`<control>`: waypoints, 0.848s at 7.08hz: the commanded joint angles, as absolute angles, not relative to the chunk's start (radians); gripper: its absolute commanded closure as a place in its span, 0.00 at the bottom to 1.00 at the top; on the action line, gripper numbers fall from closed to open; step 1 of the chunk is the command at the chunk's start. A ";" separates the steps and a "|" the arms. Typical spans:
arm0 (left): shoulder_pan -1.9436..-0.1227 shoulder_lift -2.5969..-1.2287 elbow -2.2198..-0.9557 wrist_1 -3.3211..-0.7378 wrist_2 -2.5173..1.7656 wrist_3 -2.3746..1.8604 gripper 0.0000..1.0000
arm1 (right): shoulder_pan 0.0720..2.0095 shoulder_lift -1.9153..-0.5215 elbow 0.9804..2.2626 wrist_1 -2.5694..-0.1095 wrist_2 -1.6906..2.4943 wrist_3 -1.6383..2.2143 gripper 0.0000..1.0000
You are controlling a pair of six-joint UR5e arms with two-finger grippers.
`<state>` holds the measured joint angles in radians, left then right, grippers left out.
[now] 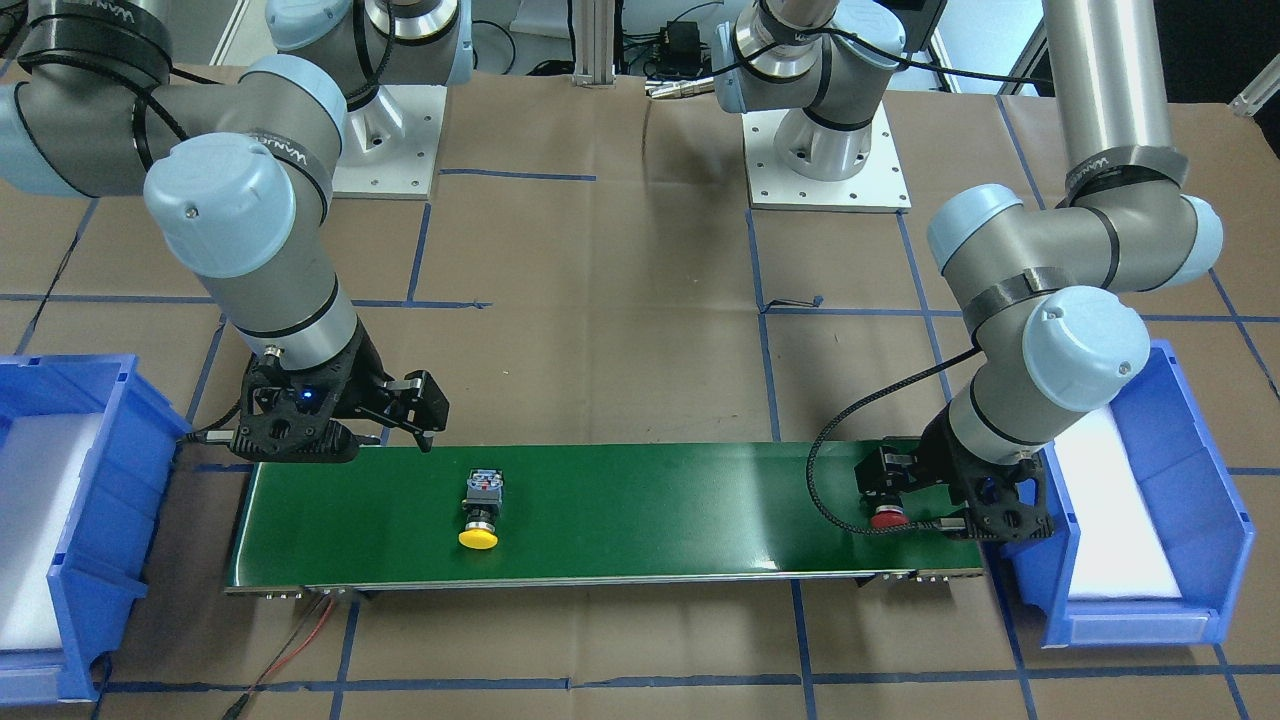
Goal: Transport two buttons from left to right
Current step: 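Release the red button on the belt while the right gripper moves toward the yellow button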
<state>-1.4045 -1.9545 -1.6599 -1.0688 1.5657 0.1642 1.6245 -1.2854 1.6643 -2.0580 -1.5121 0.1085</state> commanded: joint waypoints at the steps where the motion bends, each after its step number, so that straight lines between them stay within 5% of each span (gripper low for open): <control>1: -1.405 -1.881 -1.620 -1.191 1.568 0.163 0.00 | 1.624 -1.227 1.617 -2.066 -1.523 0.130 0.00; 6: -1.501 -1.659 -1.612 -1.487 1.568 -0.050 0.00 | 1.631 -1.158 1.588 -2.100 -1.517 0.201 0.00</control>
